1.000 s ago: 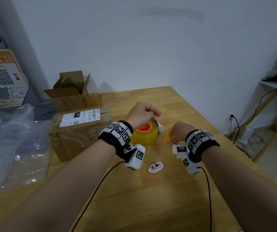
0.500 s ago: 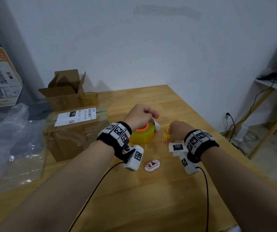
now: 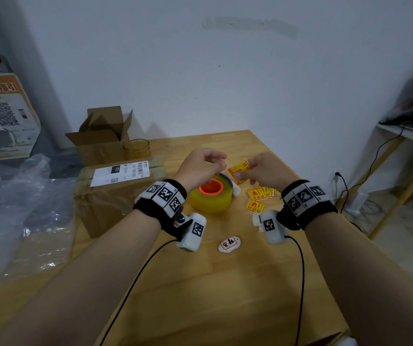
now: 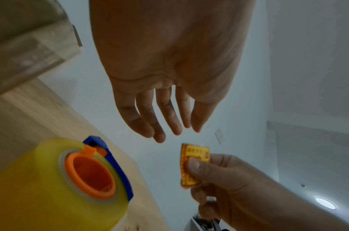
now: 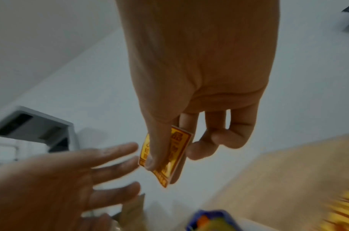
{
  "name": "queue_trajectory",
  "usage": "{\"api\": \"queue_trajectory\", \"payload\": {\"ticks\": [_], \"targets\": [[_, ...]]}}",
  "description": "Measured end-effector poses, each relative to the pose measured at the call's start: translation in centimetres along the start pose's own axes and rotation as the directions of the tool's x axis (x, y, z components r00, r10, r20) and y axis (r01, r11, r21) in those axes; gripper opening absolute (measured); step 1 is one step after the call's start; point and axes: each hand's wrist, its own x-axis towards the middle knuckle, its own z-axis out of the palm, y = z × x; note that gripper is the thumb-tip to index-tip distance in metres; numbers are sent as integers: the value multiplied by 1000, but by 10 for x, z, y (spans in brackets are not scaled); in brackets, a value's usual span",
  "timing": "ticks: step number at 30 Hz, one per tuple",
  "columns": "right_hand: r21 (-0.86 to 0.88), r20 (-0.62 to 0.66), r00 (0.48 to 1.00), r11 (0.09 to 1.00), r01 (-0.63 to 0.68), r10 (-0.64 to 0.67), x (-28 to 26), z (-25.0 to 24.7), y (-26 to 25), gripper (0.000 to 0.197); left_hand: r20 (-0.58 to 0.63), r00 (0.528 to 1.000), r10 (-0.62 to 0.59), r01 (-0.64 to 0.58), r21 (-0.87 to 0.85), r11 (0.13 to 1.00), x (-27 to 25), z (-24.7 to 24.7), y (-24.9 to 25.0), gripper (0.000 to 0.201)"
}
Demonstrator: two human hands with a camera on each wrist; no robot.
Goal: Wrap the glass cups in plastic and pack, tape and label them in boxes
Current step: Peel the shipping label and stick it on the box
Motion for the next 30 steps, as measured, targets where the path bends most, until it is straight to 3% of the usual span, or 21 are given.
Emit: {"api": "queue_trajectory", "payload": {"ticks": [6,12,15,22,25,27,30], "targets": [[90,56,968,967,240,-245,-12,10,-80,11,-15,999,40,-40,45,998,-30,-55,11,7],[292,-26,958,914,280,-285,-11,43,-131,8,-235,971,49,-39,46,998,-67,-125,7,7],[380,-73,954,876,298,-292,-5,61,-151,4,-271,962,30,-11,70,997,-80,-149,1,5],[308,-67,935,884,352,-349,7,98,-164,14,-356,932,69,-48,68,997,-88,-169,-13,9],[292,-213,910,865,408,-357,14,109,-161,24,-379,923,61,-46,47,998,-83,-167,-19,8],[308,-284,893,849,429,-348,18,114,-160,19,-408,912,46,-53,-6,999,-78,-164,-23,6],[291,-255,890,848,443,-378,14,120,-158,9,-416,909,33,-58,-49,997,-73,-157,-27,7]]}}
